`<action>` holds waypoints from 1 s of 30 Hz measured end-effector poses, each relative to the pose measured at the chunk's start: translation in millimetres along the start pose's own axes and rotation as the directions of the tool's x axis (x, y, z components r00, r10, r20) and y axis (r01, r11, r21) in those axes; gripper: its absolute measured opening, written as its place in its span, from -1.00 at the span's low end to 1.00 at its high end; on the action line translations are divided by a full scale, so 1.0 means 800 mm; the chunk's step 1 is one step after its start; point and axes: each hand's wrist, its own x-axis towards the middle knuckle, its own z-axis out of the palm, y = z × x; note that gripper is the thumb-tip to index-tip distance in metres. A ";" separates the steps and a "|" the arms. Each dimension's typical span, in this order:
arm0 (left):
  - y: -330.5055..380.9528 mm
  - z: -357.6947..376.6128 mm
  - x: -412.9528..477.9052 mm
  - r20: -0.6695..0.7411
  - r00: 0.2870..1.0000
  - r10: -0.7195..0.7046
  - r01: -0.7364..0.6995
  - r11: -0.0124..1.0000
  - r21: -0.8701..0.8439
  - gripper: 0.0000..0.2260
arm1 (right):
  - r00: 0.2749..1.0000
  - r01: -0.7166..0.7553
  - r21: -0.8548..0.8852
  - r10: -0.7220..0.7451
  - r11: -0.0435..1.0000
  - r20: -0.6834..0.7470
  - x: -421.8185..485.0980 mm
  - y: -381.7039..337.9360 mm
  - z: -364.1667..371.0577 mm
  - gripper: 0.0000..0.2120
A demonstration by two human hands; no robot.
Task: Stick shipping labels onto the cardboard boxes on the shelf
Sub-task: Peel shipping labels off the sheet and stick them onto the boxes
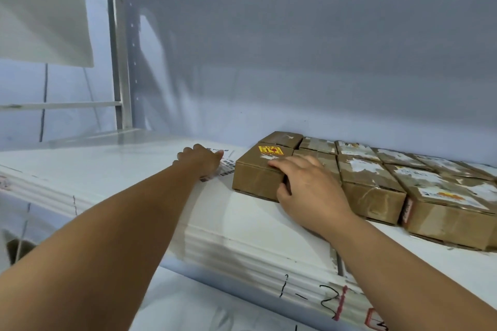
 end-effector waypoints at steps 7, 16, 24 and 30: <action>0.032 0.015 0.022 0.083 0.997 0.007 -0.019 0.988 0.156 -0.42 | 1.000 0.002 0.018 -0.002 1.000 -0.023 0.003 0.003 0.002 -0.54; 0.009 0.007 -0.010 0.123 0.973 0.193 -0.213 0.960 0.180 -0.49 | 1.000 0.004 0.009 -0.004 1.000 -0.014 0.002 0.005 0.003 -0.52; -0.006 0.001 -0.060 0.038 0.989 0.146 -0.150 0.976 0.161 -0.52 | 1.000 0.004 -0.003 -0.004 1.000 0.014 -0.009 -0.004 -0.004 -0.54; -0.019 -0.003 -0.091 -0.133 0.982 0.134 -0.110 0.979 0.174 -0.56 | 0.997 0.044 -0.029 -0.046 0.999 -0.062 -0.018 -0.010 -0.006 -0.58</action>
